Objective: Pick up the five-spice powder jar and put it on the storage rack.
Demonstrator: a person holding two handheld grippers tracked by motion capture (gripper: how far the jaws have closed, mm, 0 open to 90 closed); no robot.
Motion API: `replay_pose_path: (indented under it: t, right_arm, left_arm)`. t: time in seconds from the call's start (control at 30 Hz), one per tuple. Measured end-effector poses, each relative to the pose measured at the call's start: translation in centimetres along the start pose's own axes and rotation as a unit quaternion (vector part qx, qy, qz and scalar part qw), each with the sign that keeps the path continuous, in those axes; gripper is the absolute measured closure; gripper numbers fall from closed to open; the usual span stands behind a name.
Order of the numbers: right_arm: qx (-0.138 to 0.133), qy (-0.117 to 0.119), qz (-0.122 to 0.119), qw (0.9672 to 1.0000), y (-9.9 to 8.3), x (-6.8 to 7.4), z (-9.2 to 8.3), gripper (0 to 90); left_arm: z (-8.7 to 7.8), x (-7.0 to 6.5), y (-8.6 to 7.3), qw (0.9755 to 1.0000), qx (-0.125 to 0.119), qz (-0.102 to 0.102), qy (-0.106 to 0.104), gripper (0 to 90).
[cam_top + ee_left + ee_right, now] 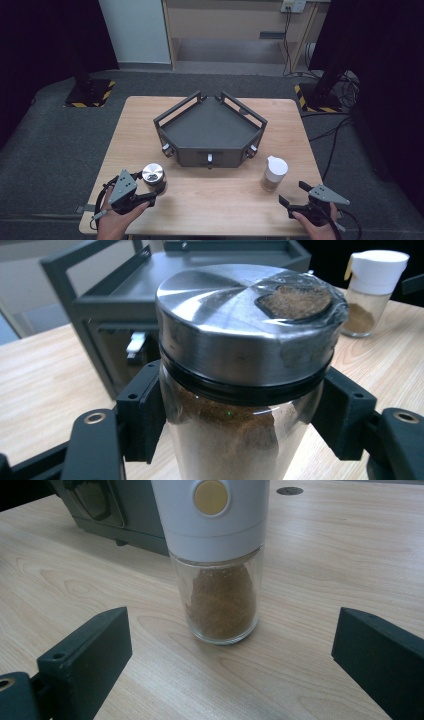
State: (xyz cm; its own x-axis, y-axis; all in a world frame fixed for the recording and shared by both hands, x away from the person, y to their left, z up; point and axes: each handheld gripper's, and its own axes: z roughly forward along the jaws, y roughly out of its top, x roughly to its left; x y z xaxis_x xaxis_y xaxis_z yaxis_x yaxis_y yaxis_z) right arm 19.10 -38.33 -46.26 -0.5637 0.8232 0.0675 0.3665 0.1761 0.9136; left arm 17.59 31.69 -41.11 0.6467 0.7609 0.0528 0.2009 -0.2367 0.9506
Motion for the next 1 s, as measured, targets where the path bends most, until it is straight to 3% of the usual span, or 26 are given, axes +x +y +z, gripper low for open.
replay_pose_path:
  t: [0.2,0.57,1.0]
  right_arm:
    - [0.000,0.000,0.006,1.0000,-0.2,-0.2,-0.2,3.1]
    - [0.002,0.001,0.010,0.9999,-0.4,-0.3,-0.3,3.1]
    - [0.005,-0.002,0.016,0.9999,-0.6,-0.4,-0.6,3.3]
  left_arm:
    - [0.4,0.0,1.6,0.9998,-0.008,0.000,-0.017,29.9]
    - [1.1,0.6,4.9,0.9988,-0.009,0.025,-0.042,29.9]
    - [2.0,1.7,8.8,0.9978,-0.020,0.032,-0.055,29.9]
